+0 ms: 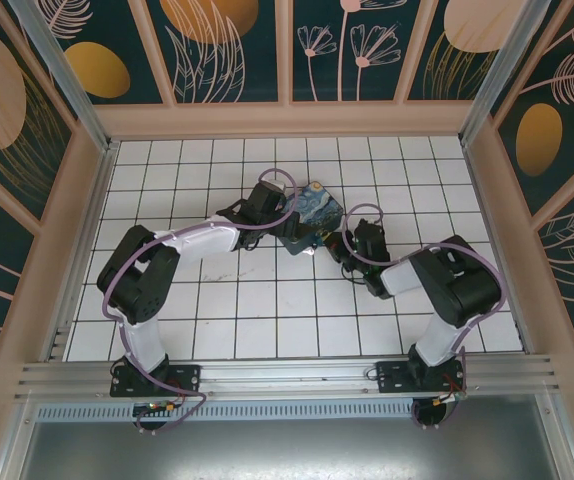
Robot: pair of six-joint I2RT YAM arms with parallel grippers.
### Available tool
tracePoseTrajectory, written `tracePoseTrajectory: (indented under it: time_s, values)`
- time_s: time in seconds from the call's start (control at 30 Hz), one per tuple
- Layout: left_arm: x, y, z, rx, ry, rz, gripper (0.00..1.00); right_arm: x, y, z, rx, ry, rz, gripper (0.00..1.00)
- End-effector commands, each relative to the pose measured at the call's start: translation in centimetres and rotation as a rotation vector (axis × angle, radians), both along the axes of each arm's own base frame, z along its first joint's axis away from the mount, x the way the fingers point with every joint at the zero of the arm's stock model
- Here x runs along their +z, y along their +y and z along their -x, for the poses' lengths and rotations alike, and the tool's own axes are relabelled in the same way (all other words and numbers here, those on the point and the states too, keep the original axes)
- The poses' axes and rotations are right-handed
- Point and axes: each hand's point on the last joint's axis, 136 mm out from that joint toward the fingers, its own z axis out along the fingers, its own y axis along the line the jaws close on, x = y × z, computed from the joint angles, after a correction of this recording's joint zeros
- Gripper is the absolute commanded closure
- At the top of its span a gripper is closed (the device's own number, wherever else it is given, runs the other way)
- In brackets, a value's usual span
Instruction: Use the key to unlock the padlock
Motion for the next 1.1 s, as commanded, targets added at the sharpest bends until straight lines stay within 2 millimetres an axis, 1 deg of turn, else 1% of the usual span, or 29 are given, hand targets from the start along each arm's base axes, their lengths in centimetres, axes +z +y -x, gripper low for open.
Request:
tracePoseTrajectory:
  time_s: [0.0, 0.2, 0.37, 0.43, 0.53, 0.67, 0.7, 0.8, 0.9, 0.97, 1.07]
  values:
    - [-7.2, 4.2, 3.8, 0.001, 0.21, -0.22, 0.09, -1.0, -2.4, -0.3, -0.036, 0.029, 0.094, 1.0]
    - [-7.5, 4.1, 3.9, -0.004, 0.22, -0.219, 0.1, 0.4, -3.1, -1.4, -0.059, -0.009, -0.025, 1.0]
    - [-7.6, 4.0, 3.9, -0.004, 0.223, -0.216, 0.1, 1.1, -3.1, -1.3, -0.066, -0.01, -0.201, 1.0]
    - [-7.7, 3.9, 3.9, -0.007, 0.224, -0.215, 0.1, 1.2, -3.0, -1.1, -0.06, -0.009, -0.233, 1.0]
    - [-7.8, 3.9, 3.8, -0.007, 0.226, -0.218, 0.1, 0.5, -3.1, -0.5, -0.059, 0.019, -0.214, 1.0]
    - [-7.8, 3.6, 3.7, -0.011, 0.228, -0.214, 0.1, 0.1, -5.0, 1.0, -0.13, 0.021, -0.189, 1.0]
    - [-7.8, 3.6, 3.6, -0.012, 0.229, -0.213, 0.1, 0.3, -5.3, 1.1, -0.142, 0.011, -0.193, 1.0]
    - [-8.3, 3.6, 3.7, -0.015, 0.237, -0.221, 0.1, 1.0, -5.0, 0.8, -0.133, -0.006, -0.215, 1.0]
    - [-8.6, 3.7, 3.8, -0.012, 0.242, -0.223, 0.1, 1.6, -4.5, 0.0, -0.123, -0.02, -0.224, 1.0]
    - [-8.5, 3.7, 3.8, -0.011, 0.243, -0.219, 0.1, 2.0, -4.1, -0.4, -0.105, -0.039, -0.204, 1.0]
    - [-8.3, 3.5, 3.8, -0.014, 0.242, -0.211, 0.1, 2.4, -3.5, -0.4, -0.057, -0.074, -0.134, 1.0]
